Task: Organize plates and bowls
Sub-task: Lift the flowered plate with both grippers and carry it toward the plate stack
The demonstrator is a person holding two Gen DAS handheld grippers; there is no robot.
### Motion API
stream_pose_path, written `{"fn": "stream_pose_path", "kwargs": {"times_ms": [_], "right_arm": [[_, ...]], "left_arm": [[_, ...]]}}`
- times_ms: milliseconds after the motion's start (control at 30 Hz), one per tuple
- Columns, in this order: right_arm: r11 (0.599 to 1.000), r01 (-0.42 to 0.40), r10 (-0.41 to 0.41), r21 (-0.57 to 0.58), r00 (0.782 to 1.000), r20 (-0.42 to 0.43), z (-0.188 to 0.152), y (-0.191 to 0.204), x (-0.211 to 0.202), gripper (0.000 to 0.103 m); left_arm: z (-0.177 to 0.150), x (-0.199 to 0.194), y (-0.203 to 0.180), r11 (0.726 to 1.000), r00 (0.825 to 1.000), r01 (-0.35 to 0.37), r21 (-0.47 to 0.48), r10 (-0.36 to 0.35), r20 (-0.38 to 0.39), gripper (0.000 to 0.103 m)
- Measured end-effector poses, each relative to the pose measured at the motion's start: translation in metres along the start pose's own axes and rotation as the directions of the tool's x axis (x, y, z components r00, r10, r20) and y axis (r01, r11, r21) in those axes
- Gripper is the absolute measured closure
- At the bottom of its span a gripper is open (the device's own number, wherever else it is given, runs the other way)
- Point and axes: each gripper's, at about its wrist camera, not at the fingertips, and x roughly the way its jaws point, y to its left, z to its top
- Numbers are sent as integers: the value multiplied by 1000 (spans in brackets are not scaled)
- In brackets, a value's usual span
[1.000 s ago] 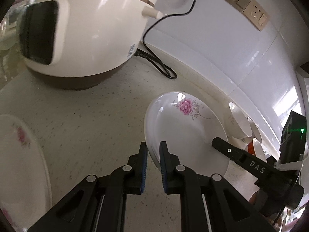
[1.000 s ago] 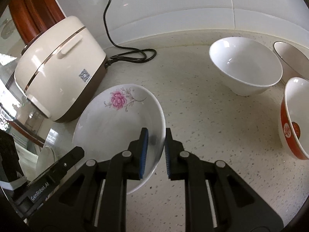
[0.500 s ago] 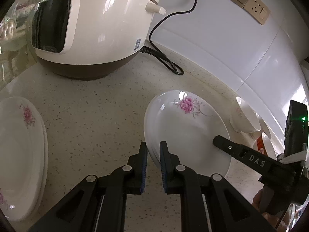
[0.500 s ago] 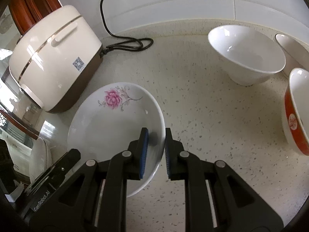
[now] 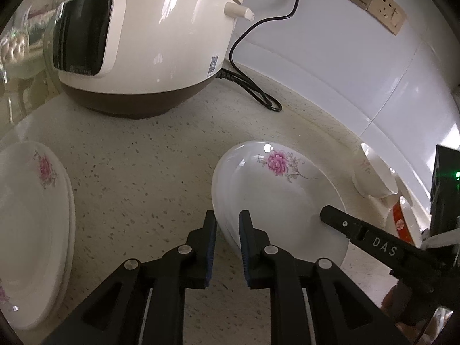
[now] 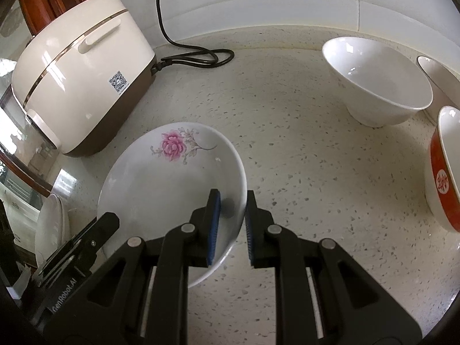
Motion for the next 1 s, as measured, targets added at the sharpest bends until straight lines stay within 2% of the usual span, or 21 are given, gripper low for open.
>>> {"fn": "stream_pose_path", "kwargs": {"times_ms": [200, 500, 800, 1000], "right_arm": [[998, 43, -42, -54, 999, 11, -1, 9, 0, 76], [996, 50, -48, -72, 999, 22, -1, 9, -1, 76], [998, 20, -17, -66, 999, 37, -2, 7, -5, 76], [995, -25, 31, -93, 997, 66, -3, 14, -13, 76]], "left_arm": [[2, 6, 2, 1000, 1000, 22, -15, -23, -17, 84], [3, 11, 1, 1000, 999, 26, -14, -26, -20, 84], [2, 2, 1, 1000, 999, 23, -11, -23, 25, 85], [3, -11, 3, 1000, 998, 10, -14, -10, 61, 85]]}}
